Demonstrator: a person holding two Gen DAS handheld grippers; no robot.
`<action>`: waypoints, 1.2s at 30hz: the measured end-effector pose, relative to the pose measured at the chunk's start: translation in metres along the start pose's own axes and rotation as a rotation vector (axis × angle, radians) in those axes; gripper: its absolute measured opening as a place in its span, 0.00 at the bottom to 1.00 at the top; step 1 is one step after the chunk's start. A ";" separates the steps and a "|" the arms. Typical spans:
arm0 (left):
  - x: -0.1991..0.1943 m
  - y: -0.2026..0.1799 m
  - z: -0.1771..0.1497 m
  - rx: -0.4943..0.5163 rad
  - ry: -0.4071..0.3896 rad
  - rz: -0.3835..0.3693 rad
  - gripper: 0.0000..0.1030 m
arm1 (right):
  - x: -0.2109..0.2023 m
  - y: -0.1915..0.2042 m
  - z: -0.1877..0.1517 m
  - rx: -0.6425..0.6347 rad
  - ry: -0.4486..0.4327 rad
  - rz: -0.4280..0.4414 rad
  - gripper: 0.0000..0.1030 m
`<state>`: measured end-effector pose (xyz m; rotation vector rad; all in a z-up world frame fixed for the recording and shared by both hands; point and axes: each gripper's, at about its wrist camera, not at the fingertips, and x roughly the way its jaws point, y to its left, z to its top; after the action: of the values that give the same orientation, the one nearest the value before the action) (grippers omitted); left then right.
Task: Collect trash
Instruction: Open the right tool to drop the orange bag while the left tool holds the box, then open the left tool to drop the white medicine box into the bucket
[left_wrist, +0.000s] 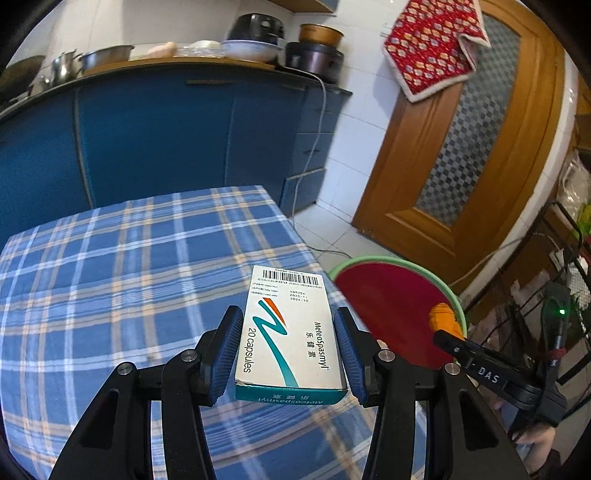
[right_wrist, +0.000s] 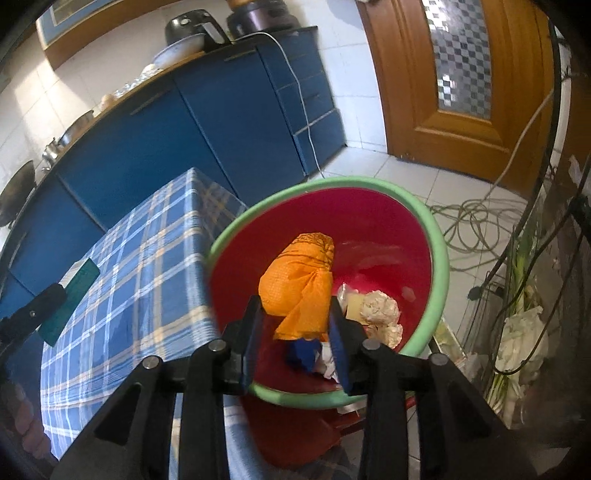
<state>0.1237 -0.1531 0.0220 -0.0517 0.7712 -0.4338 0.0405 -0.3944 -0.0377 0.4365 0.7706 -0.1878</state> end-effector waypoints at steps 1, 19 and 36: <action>0.002 -0.003 0.000 0.008 0.004 -0.002 0.51 | 0.002 -0.003 0.000 0.006 0.005 0.001 0.41; 0.034 -0.056 -0.003 0.129 0.042 -0.070 0.51 | -0.010 -0.028 0.001 0.061 -0.022 0.022 0.54; 0.079 -0.105 0.001 0.225 0.077 -0.131 0.58 | -0.034 -0.048 -0.004 0.097 -0.066 -0.005 0.54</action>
<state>0.1367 -0.2805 -0.0085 0.1261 0.7926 -0.6477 -0.0014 -0.4353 -0.0311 0.5181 0.7002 -0.2443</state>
